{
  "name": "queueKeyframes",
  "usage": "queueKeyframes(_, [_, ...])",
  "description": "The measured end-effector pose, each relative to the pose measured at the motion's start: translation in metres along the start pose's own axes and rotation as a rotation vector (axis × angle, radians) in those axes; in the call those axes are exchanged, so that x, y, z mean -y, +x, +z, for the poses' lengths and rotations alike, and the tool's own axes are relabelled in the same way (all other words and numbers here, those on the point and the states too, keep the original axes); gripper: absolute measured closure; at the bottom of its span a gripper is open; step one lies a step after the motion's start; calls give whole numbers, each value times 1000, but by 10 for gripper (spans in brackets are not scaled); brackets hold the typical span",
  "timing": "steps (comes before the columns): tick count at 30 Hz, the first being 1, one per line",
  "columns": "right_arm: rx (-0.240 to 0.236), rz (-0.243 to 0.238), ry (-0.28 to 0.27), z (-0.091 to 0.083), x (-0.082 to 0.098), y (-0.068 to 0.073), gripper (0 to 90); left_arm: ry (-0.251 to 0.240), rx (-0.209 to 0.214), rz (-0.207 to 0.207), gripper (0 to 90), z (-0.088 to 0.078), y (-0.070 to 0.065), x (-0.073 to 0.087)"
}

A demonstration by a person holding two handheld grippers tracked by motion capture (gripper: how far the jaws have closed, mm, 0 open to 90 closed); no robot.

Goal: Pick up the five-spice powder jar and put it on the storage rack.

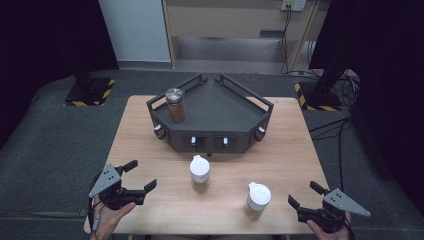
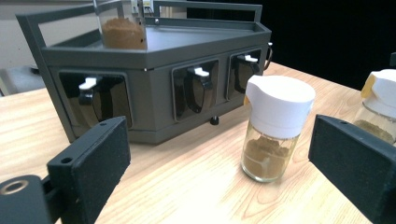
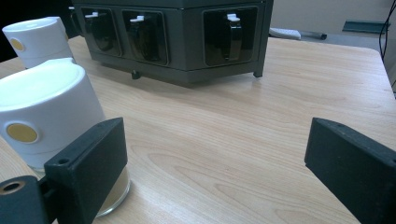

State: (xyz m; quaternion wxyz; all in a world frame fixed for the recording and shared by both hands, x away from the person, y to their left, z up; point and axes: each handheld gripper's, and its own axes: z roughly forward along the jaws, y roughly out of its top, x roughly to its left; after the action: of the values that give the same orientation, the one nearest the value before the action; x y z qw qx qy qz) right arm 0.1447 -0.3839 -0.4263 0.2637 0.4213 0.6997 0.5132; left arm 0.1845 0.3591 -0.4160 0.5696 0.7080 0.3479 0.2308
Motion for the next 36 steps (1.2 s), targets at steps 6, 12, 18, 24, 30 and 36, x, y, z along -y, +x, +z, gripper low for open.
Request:
queueKeyframes(6, [0,-1,2,1,0,0,58,2,-1,-11,47,2,4,14])
queueKeyframes(12, [-3,-3,2,0,0,0,59,5,0,-4,52,3,6,26])
queueKeyframes(18, [-8,-5,4,0,-1,0,59,35,4,-7,57,7,10,32])
queueKeyframes(24, [-9,-7,3,1,-1,0,60,34,-3,-6,57,7,11,35])
queueKeyframes(30, [-13,-8,4,1,-1,0,60,20,-26,-29,54,3,14,38])
queueKeyframes(36, [-13,-7,3,1,-1,0,60,14,-29,-31,53,2,14,39])
